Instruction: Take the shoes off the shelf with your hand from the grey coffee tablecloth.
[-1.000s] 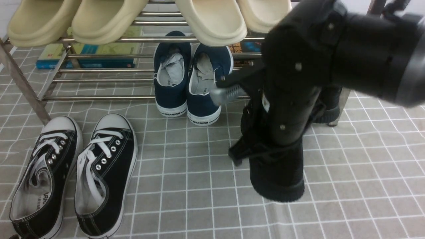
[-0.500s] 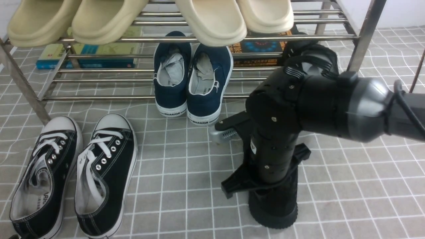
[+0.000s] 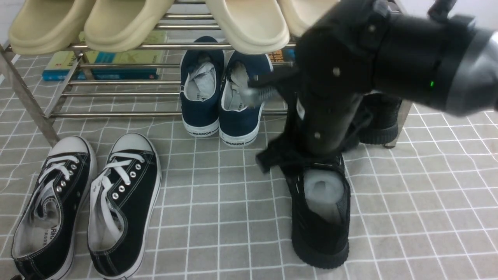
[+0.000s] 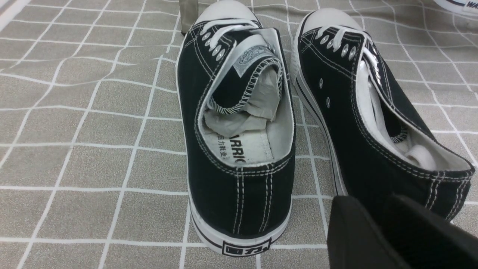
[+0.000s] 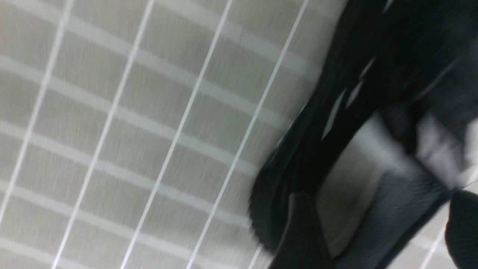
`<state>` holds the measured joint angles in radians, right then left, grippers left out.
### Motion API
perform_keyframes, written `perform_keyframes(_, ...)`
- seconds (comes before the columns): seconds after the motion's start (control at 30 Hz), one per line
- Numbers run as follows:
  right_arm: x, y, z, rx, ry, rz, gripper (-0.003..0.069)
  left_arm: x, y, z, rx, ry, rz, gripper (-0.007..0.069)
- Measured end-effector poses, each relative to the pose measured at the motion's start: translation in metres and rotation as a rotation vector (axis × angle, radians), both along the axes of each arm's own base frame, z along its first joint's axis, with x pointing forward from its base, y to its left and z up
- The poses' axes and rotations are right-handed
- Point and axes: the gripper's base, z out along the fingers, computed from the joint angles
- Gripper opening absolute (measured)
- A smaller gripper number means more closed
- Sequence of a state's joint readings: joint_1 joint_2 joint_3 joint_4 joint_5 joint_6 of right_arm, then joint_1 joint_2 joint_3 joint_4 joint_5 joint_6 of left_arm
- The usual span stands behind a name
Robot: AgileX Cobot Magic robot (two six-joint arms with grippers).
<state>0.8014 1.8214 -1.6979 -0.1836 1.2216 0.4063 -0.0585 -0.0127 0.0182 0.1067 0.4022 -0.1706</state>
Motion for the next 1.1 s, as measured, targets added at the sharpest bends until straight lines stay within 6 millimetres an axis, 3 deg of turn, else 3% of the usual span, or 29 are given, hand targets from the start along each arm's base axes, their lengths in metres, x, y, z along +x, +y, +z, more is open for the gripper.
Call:
perform_keyframes(0.13, 0.011, -0.008, 0.022, -0.001, -0.097, -0.021, 0.0512, 0.000, 0.000, 0.000, 0.000, 0.000, 0.000, 0.0160)
perform_keyframes(0.37, 0.040, -0.046, 0.024, -0.015, -0.104, -0.143, 0.0512, 0.000, 0.000, 0.000, 0.000, 0.000, 0.000, 0.0160)
perform_keyframes(0.4, 0.049, -0.057, 0.022, -0.023, -0.103, -0.178, 0.0512, 0.000, 0.000, 0.000, 0.000, 0.000, 0.000, 0.0160)
perform_keyframes(0.57, 0.068, -0.073, 0.011, -0.034, -0.099, -0.232, 0.0512, 0.000, 0.000, 0.000, 0.000, 0.000, 0.000, 0.0160)
perform_keyframes(1.1, 0.111, -0.071, -0.042, -0.174, -0.169, -0.096, 0.0497, 0.000, 0.000, 0.000, 0.000, 0.000, 0.000, 0.0160)
